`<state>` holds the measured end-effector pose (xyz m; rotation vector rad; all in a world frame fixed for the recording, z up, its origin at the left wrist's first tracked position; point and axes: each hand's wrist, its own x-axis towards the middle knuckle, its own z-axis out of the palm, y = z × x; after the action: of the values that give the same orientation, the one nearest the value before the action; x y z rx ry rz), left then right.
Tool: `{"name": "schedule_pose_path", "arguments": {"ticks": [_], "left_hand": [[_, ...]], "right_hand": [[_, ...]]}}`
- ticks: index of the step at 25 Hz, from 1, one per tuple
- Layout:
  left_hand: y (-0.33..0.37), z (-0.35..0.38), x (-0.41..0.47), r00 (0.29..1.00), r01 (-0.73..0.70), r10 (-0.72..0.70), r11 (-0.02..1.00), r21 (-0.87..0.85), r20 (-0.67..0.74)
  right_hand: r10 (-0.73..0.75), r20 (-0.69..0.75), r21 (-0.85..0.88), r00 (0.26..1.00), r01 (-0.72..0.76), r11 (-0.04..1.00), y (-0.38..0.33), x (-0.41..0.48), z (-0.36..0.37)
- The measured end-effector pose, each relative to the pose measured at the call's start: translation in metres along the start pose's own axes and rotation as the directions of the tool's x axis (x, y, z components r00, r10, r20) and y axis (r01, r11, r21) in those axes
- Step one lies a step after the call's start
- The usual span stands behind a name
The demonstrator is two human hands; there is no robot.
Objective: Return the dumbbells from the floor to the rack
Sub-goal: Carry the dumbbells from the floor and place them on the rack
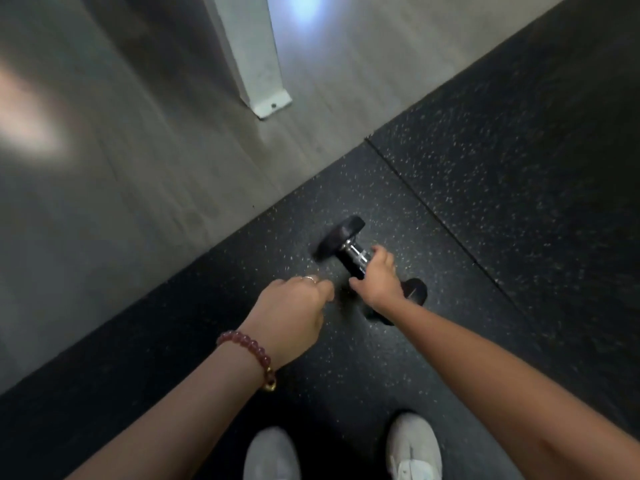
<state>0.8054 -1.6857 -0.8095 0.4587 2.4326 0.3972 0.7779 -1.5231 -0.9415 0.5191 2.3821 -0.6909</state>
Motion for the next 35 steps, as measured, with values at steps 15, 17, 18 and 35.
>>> {"name": "schedule_pose_path", "arguments": {"ticks": [15, 17, 18, 35], "left_hand": [[0.037, -0.026, -0.05, 0.929, 0.242, -0.349, 0.827, -0.508, -0.126], [0.056, -0.071, -0.08, 0.93, 0.207, -0.334, 0.823, -0.529, -0.155], [0.065, -0.096, -0.096, 0.935, 0.189, -0.317, 0.827, -0.529, -0.161], [0.315, -0.337, -0.441, 0.529, -0.078, -0.838, 0.108, -0.991, -0.133]], "right_hand": [[-0.002, 0.134, 0.102, 0.991, -0.012, 0.995, -0.022, -0.098, -0.075], [-0.054, 0.151, 0.113, 0.987, 0.037, 0.993, -0.045, -0.146, -0.115], [-0.082, 0.153, 0.117, 0.985, 0.064, 0.991, -0.057, -0.17, -0.136], [-0.793, 0.221, -0.788, 0.568, 0.583, 0.198, -0.183, -0.565, -0.51]]}}
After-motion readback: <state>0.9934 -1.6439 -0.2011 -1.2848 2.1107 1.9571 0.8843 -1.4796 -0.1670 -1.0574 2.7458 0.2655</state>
